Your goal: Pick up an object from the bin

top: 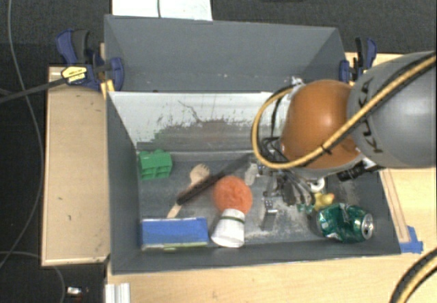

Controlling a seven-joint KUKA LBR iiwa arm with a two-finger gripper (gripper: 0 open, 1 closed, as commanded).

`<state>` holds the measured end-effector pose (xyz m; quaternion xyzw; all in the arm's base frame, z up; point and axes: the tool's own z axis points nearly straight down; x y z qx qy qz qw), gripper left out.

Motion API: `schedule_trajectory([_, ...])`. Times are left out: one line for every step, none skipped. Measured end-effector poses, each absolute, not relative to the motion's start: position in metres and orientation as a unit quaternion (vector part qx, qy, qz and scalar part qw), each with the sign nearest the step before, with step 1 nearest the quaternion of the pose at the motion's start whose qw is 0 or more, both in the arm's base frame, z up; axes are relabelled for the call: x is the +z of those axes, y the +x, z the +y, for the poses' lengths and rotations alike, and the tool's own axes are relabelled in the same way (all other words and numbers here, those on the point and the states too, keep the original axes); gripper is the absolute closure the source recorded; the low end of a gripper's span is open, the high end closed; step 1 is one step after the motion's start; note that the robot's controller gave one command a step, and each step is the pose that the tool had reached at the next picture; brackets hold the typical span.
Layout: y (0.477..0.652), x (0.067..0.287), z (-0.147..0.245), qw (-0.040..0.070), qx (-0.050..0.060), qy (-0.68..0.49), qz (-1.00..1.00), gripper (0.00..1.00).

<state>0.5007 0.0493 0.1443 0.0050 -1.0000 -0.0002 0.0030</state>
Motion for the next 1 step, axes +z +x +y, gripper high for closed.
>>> schedule_trajectory([0.5024,0.1486,0.0491,-0.001,0.0,0.004,-1.0,0.0])
